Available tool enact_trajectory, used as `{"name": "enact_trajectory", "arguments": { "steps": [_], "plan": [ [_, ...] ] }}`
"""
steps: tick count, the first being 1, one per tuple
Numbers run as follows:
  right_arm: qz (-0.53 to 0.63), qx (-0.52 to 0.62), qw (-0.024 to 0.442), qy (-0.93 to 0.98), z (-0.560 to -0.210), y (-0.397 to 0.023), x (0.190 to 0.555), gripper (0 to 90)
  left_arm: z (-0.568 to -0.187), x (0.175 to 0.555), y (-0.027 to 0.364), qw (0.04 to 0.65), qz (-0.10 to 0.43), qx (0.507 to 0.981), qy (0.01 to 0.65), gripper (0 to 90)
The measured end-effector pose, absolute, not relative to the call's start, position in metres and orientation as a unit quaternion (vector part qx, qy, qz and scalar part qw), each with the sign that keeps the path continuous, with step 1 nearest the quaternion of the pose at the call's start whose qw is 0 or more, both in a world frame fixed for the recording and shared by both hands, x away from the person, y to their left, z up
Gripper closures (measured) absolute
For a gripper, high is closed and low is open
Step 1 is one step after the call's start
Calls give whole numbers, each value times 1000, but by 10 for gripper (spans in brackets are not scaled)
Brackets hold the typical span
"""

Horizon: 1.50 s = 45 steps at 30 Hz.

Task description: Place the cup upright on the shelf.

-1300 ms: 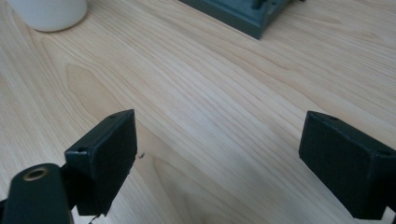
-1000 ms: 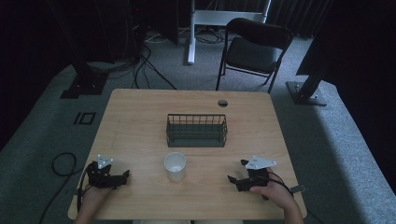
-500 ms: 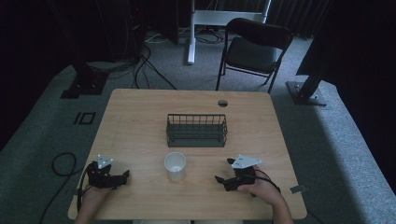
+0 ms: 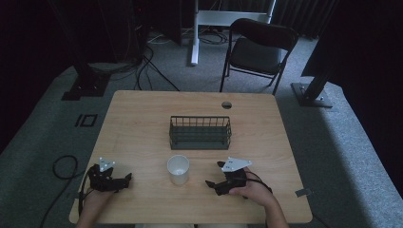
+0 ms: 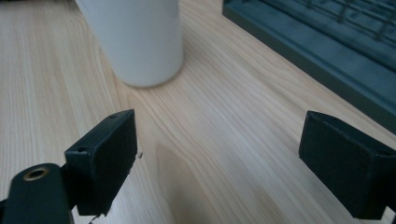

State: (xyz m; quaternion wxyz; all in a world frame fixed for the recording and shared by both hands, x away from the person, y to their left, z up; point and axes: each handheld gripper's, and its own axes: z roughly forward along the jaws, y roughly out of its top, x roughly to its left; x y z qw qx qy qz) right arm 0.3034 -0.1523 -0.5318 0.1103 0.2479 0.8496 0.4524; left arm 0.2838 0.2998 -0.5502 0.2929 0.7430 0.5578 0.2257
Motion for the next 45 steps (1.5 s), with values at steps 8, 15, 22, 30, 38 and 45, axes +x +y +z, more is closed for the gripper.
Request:
{"name": "enact_trajectory", "arguments": {
  "steps": [8, 15, 22, 30, 38, 45],
  "plan": [
    [468, 229, 101, 848, -529, -128, 305, 112, -550, 284, 300, 293, 226, 743, 558, 7],
    [477, 214, 93, 847, -528, -110, 305, 112, -550, 284, 300, 293, 226, 743, 558, 6],
    [483, 201, 87, 847, -527, -94, 306, 113, -550, 284, 300, 293, 226, 743, 558, 7],
    [492, 191, 82, 846, -524, -80, 307, 113, -550, 284, 300, 293, 226, 743, 558, 7],
    [500, 184, 78, 842, -520, -67, 310, 113, -550, 284, 300, 293, 226, 743, 558, 7],
    [513, 179, 86, 835, -517, -57, 312, 138, -550, 284, 300, 293, 226, 743, 558, 7]
  ]
}}
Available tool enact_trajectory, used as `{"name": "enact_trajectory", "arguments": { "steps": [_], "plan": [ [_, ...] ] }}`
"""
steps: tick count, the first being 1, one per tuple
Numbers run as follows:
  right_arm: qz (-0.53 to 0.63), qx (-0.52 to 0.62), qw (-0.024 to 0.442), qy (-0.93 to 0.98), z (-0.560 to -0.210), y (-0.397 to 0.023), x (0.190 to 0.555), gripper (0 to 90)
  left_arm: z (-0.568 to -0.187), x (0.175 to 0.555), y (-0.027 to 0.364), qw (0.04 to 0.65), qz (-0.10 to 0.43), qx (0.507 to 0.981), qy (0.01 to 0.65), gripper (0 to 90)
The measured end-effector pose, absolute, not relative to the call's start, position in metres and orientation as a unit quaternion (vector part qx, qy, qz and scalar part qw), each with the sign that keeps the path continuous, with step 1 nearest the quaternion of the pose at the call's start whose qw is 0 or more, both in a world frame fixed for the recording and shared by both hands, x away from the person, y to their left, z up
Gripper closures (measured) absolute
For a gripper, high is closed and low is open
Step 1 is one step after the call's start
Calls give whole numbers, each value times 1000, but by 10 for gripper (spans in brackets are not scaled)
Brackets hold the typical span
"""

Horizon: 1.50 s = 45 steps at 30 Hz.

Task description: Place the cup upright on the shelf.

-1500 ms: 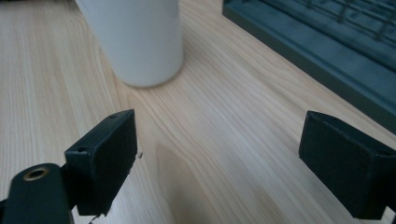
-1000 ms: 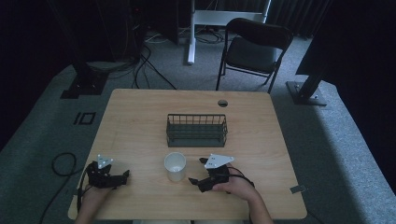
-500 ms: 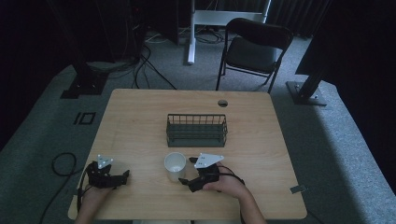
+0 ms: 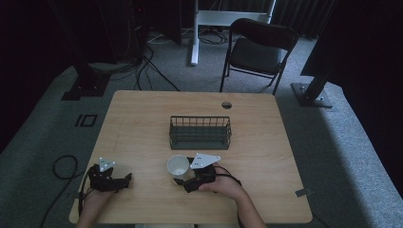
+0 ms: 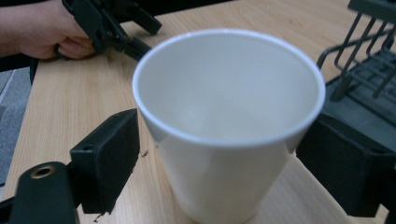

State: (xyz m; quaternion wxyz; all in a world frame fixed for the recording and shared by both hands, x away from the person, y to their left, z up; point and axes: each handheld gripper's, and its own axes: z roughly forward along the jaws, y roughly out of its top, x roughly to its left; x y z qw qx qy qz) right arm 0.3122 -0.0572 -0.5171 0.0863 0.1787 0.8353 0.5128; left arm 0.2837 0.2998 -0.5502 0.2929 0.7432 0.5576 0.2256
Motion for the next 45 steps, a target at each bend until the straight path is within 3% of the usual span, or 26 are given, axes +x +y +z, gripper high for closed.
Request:
{"name": "enact_trajectory", "arguments": {
  "steps": [20, 45],
  "plan": [
    [518, 197, 90, 828, -508, -43, 317, 195, -550, 284, 300, 293, 226, 743, 558, 7],
    [560, 219, 143, 786, -432, -42, 339, 195, -550, 284, 300, 293, 225, 743, 558, 7]
  ]
}}
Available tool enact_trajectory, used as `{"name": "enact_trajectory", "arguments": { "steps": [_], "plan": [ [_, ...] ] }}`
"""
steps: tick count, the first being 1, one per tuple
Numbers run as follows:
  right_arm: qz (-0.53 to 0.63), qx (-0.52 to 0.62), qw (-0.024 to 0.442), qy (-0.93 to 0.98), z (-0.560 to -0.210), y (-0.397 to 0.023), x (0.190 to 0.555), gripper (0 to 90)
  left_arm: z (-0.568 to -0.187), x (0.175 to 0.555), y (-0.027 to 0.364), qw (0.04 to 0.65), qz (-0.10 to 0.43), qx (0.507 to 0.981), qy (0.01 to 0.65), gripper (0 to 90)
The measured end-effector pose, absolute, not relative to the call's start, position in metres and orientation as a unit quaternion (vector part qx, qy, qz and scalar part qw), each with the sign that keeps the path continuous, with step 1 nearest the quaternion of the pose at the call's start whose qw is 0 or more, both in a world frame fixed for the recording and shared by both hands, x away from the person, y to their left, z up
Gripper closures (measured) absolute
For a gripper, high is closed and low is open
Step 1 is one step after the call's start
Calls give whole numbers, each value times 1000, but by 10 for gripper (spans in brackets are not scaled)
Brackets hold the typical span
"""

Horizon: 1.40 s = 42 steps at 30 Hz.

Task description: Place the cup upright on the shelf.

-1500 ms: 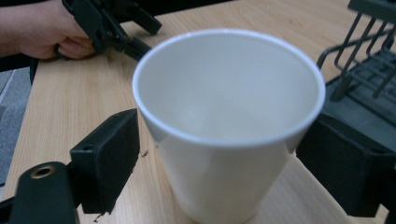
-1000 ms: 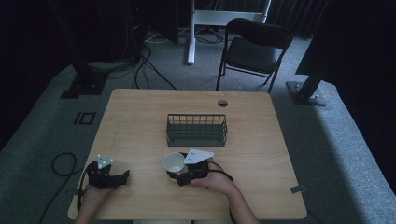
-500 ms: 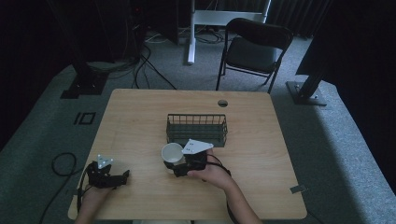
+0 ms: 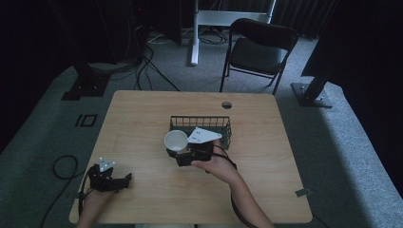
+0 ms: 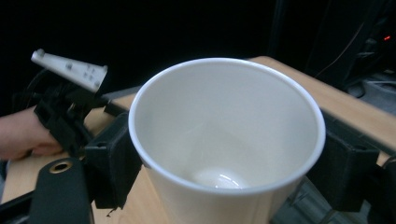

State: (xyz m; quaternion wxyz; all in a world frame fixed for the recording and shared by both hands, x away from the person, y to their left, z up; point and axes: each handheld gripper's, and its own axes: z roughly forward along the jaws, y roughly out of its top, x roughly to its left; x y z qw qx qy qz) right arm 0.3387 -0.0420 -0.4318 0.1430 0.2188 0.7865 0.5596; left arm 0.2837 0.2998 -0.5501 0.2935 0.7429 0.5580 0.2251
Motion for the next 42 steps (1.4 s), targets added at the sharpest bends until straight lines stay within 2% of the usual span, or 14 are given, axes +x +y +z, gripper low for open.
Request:
{"name": "enact_trajectory", "arguments": {
  "steps": [10, 23, 34, 42],
  "plan": [
    [573, 259, 199, 752, -409, -55, 351, 195, -550, 284, 300, 294, 225, 743, 558, 7],
    [557, 335, 260, 714, -399, -83, 380, 196, -550, 284, 300, 294, 225, 743, 558, 7],
    [526, 388, 285, 701, -416, -113, 404, 196, -550, 284, 300, 293, 225, 743, 558, 7],
    [499, 414, 286, 706, -436, -126, 414, 196, -550, 284, 300, 293, 225, 743, 558, 7]
  ]
}}
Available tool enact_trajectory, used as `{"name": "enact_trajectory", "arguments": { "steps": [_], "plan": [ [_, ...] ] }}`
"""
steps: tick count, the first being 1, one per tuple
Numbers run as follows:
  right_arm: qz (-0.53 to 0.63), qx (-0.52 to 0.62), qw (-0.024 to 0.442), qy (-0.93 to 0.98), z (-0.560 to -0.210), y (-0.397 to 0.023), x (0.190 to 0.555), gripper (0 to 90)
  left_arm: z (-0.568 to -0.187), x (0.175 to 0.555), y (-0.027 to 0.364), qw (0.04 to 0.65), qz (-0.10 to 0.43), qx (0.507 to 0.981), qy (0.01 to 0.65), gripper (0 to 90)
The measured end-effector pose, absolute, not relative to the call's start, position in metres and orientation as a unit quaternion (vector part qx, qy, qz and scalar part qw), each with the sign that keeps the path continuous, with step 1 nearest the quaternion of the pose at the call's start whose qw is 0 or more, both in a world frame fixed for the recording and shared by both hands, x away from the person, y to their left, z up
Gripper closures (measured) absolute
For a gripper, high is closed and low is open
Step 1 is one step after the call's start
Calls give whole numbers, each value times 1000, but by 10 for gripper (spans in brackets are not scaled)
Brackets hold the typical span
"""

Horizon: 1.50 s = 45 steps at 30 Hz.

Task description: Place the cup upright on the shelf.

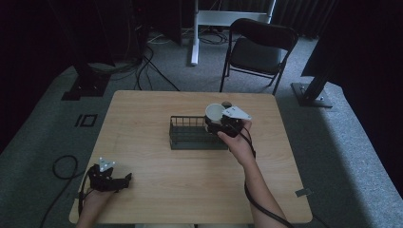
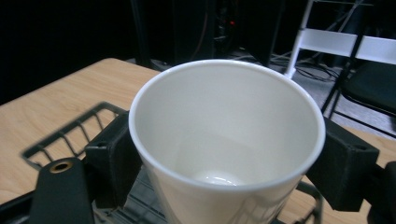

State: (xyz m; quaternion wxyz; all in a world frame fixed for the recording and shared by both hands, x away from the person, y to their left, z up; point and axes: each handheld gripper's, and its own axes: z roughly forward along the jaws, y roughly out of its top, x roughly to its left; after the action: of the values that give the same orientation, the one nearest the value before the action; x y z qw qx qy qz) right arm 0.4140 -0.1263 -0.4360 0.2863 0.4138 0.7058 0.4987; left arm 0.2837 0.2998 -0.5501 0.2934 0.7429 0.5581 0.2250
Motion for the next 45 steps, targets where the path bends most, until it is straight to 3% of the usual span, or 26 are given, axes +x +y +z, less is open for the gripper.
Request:
{"name": "enact_trajectory", "arguments": {
  "steps": [21, 45],
  "plan": [
    [476, 438, 275, 711, -469, -130, 421, 196, -550, 284, 300, 294, 225, 743, 558, 7],
    [486, 428, 264, 715, -465, -144, 411, 117, -550, 284, 300, 293, 225, 743, 558, 7]
  ]
}}
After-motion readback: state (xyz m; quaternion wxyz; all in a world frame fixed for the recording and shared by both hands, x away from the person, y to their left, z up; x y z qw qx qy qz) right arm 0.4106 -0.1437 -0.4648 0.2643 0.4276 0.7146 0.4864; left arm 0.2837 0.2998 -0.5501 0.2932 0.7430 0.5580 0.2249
